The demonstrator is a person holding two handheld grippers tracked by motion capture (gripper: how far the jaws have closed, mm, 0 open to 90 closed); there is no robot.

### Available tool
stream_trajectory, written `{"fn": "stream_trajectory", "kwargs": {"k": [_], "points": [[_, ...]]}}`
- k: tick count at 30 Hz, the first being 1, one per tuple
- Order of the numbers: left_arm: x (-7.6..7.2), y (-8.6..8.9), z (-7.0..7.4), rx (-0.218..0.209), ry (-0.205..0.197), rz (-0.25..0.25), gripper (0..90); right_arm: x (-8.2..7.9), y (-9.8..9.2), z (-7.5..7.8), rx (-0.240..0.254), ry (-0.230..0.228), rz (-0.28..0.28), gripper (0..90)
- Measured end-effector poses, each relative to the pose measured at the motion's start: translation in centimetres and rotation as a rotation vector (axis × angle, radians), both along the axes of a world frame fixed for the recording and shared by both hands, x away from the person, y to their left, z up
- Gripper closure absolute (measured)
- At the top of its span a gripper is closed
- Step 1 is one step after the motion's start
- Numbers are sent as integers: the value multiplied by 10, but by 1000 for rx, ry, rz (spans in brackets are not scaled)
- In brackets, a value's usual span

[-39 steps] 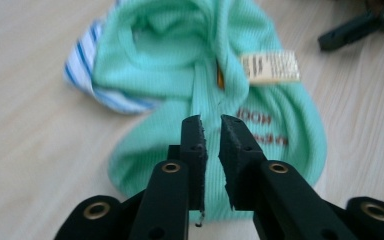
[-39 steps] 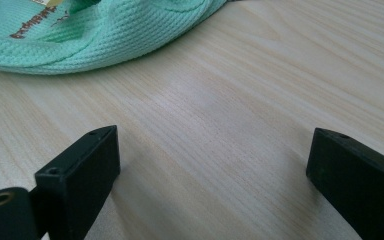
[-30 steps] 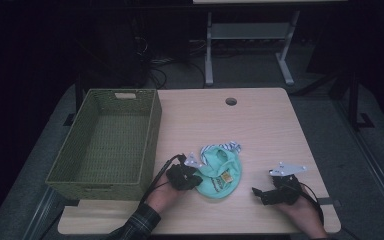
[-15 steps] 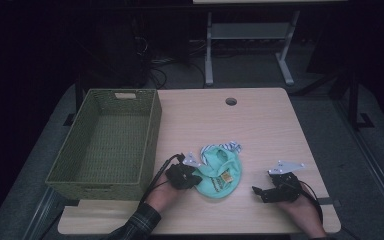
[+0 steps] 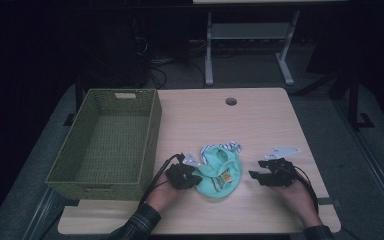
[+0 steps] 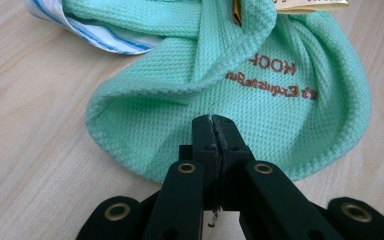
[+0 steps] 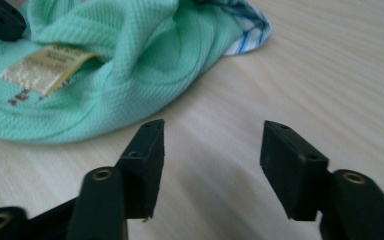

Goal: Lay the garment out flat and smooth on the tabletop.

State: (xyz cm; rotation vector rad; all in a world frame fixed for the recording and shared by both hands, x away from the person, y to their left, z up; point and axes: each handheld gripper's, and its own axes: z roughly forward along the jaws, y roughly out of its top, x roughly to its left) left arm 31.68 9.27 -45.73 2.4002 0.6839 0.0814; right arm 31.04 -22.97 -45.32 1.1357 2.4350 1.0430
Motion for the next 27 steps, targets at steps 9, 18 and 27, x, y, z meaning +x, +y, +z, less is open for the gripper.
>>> {"fn": "stream_trajectory", "kwargs": {"k": [9, 18, 27], "points": [[1, 0, 1, 6, 4, -5, 877, 27, 5, 3, 46, 48, 47, 600], [0, -1, 0, -1, 9, 7, 878, 53, 11, 5, 69, 46, 59, 704], [2, 0, 0, -2, 18, 2, 878, 73, 19, -1, 102, 47, 49, 727]]}}
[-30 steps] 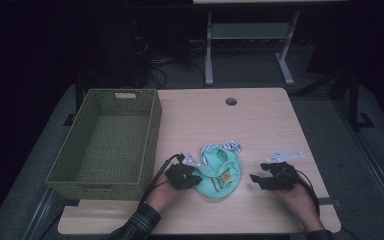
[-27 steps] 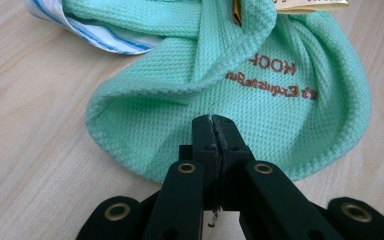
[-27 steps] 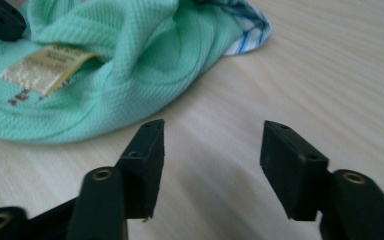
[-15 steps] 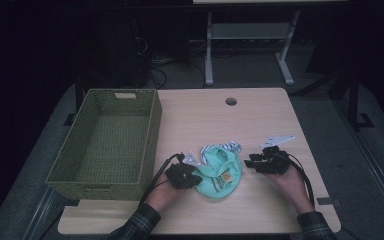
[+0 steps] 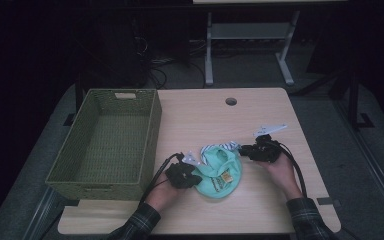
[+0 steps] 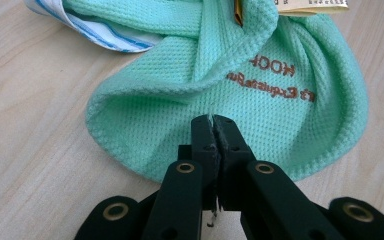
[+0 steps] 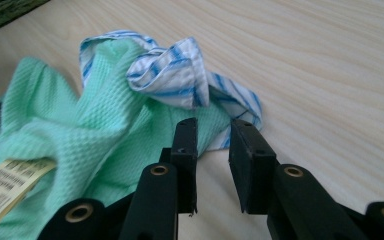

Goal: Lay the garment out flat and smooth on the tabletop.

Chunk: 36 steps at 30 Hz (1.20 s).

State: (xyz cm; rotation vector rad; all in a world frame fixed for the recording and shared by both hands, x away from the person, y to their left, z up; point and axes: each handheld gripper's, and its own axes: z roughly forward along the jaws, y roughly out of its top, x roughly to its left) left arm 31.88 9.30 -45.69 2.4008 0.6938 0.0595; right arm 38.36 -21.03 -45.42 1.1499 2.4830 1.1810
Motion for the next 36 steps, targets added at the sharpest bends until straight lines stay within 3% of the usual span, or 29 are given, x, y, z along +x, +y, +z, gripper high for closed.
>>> {"fn": "stream_trajectory", "kwargs": {"k": [13, 19, 27, 36], "points": [[0, 0, 0, -9, 3, 7, 878, 15, 19, -6, 2, 8, -2, 727], [0, 0, 0, -9, 4, 6, 878, 19, 21, -14, -25, 21, -1, 727], [0, 0, 0, -8, 5, 5, 879, 16, 25, -17, -68, -1, 19, 880], [1, 0, 0, 1, 5, -3, 880, 12, 19, -8, -73, -18, 8, 892]]}}
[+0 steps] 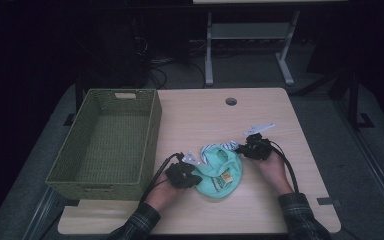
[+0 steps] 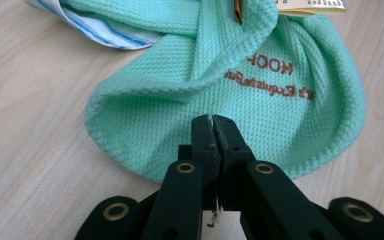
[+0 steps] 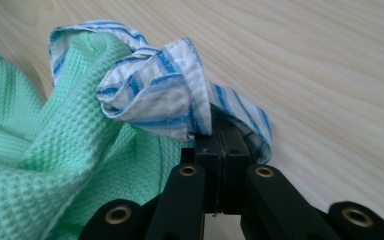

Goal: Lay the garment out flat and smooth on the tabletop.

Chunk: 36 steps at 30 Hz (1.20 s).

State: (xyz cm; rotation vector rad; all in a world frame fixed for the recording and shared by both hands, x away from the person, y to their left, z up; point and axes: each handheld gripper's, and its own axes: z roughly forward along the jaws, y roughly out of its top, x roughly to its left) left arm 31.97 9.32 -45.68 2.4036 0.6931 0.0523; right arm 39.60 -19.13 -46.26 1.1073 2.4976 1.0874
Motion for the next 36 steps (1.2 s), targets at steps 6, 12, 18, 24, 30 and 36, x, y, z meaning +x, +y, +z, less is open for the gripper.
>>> {"fn": "stream_trajectory", "kwargs": {"k": [6, 12, 18, 24, 30, 36], "points": [[0, 0, 0, 1, 0, 1, 880, -4, -8, 7, -5, -17, -24, 892], [0, 0, 0, 1, 1, 2, 880, -5, -21, 12, -2, -36, -70, 892], [0, 0, 0, 2, 2, 3, 880, -2, -38, 13, -20, -53, -125, 895], [0, 0, 0, -8, 3, 10, 881, 1, -53, 6, -33, -21, -173, 896], [-1, -1, 0, -8, 2, 12, 881, 3, -53, -2, -36, 7, -159, 871], [0, 0, 0, -1, 3, 5, 880, -4, -55, 17, -39, -50, -163, 778]]}}
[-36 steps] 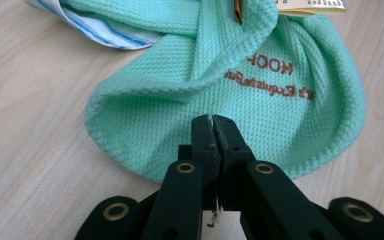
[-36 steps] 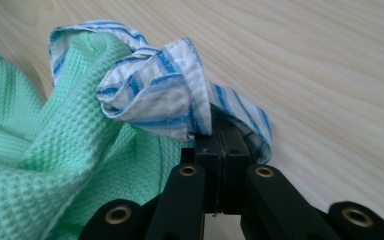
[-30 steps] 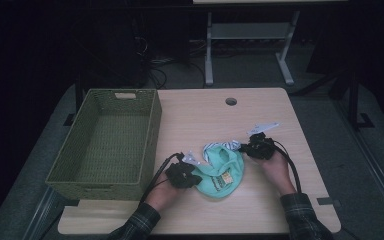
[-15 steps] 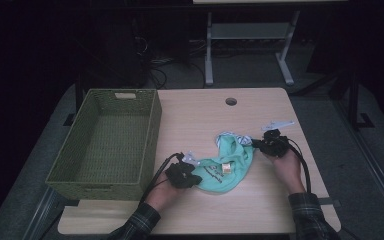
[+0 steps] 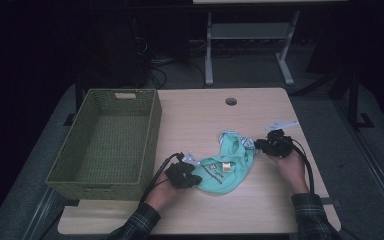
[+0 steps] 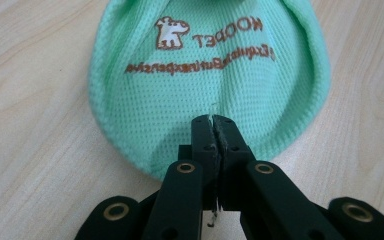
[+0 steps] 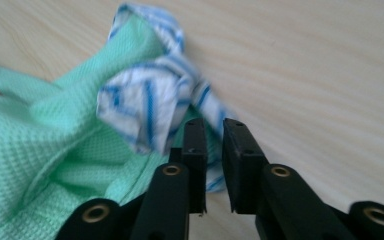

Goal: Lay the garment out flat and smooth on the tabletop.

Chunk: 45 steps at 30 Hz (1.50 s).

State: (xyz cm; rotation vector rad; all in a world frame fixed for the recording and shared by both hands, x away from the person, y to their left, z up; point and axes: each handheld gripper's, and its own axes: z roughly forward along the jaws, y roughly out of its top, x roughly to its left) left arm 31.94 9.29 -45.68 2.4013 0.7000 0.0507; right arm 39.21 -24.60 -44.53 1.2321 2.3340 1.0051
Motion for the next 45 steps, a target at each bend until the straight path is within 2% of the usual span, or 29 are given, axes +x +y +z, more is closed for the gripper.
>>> {"fn": "stream_trajectory", "kwargs": {"k": [4, 5, 8, 11, 12, 16, 18, 21, 28, 39, 45], "points": [[0, 0, 0, 3, 1, -2, 880, -4, 2, 15, 19, -36, -1, 763], [0, 0, 0, 3, 1, -2, 880, -3, 2, 18, 34, -25, 6, 755], [0, 0, 0, 4, 1, -2, 880, 0, 9, 27, 57, -32, 34, 756], [0, 0, 0, 4, 1, -2, 880, 6, 21, 33, 73, -22, 71, 758], [0, 0, 0, 3, 2, -2, 880, 7, 25, 35, 77, -31, 83, 760], [1, 0, 0, 5, -8, -7, 880, 15, 42, 36, 88, -1, 126, 776], [1, 0, 0, 4, -9, -7, 880, 18, 51, 33, 78, -13, 140, 782], [0, 0, 0, 2, -4, -3, 879, 23, 62, 28, 54, 18, 146, 782], [0, -1, 0, -7, 3, 5, 879, 34, 84, 11, -3, 43, 182, 776], [1, 0, 0, 8, 2, -8, 878, 43, 98, -14, -53, 99, 177, 745], [1, 0, 0, 7, 2, -6, 878, 41, 101, -17, -65, 84, 186, 859]]}}
